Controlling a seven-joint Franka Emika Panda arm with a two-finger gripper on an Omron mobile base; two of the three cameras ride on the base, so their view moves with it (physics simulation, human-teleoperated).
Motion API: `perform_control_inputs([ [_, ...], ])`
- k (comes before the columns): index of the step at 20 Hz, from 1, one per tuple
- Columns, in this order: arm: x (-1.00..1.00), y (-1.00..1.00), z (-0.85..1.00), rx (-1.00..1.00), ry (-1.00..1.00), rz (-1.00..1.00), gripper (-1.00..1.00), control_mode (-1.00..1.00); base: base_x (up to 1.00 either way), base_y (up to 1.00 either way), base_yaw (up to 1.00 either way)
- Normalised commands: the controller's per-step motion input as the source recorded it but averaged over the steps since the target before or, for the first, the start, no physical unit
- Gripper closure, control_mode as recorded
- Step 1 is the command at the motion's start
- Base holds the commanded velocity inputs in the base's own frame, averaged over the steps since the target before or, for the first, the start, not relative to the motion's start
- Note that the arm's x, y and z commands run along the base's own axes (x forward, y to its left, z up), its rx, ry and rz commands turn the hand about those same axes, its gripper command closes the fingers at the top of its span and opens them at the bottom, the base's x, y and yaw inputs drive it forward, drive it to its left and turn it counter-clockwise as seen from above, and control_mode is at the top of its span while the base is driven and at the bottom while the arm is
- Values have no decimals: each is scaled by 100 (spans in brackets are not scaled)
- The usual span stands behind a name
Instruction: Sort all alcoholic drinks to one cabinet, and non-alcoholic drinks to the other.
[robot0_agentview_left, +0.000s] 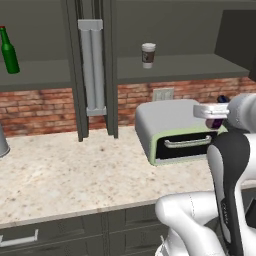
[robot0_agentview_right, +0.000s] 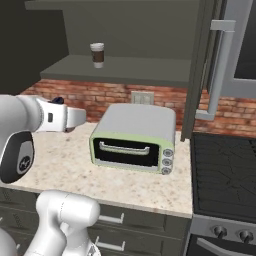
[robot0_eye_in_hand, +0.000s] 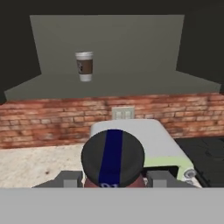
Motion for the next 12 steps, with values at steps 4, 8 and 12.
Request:
perform_control_inputs([
  [4,4,-4,21,0,0,-3,100,-100,0,0,0],
  [8,8,-8,20,0,-1,-1,100,-100,0,0,0],
  [12,10,-16,21,0,-1,0,100,-100,0,0,0],
])
